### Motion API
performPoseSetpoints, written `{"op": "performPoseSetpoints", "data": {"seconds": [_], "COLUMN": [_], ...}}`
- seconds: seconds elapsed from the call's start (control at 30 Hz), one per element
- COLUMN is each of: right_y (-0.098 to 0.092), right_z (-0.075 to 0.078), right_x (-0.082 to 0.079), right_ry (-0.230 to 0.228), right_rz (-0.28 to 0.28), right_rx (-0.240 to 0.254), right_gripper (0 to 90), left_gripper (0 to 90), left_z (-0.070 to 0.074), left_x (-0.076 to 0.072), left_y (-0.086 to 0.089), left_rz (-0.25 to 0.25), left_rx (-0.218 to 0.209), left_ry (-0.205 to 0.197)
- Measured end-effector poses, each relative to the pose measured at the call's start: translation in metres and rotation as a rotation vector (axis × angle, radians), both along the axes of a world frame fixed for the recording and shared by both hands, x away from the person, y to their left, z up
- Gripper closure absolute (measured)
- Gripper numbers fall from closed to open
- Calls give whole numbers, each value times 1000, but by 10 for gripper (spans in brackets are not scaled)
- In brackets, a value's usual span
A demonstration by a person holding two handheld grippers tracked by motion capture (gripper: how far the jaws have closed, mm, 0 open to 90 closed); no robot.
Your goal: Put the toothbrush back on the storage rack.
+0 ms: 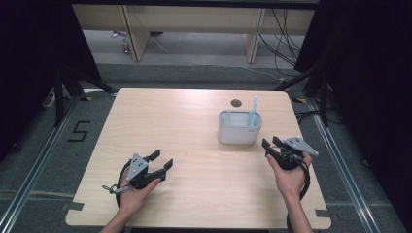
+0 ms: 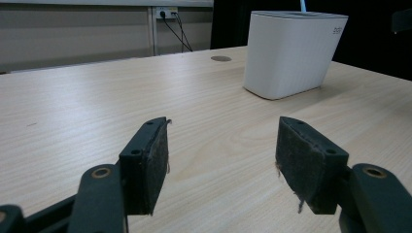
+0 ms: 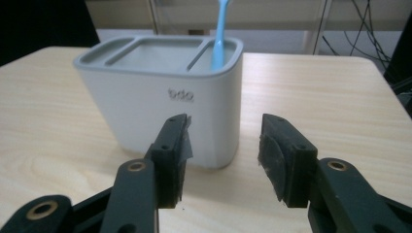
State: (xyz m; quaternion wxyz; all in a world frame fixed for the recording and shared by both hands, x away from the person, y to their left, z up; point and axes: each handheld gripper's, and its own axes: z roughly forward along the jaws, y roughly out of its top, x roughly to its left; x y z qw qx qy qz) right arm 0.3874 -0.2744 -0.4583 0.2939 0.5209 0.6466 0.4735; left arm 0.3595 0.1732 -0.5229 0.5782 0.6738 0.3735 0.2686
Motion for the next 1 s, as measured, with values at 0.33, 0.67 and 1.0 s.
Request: {"op": "performPoseSetpoints", "data": {"seconds": [0.33,0.67,1.0], "right_y": [2,6,3], "right_z": [-13,-33,-51], "right_x": [-18,-40,-48], "right_ry": [83,121,71], "right_rz": [65,117,146], "right_rx": [-33,-34,-39], "right_gripper": [532,531,518], "left_gripper": [362,364,365], "left_z": [0,0,-1], "left_x": [0,0,1], "left_y": [-1,-1,-1], "left_rz": [0,1,-3], "left_rx": [8,11,-2], "left_ry": [3,3,-6]}}
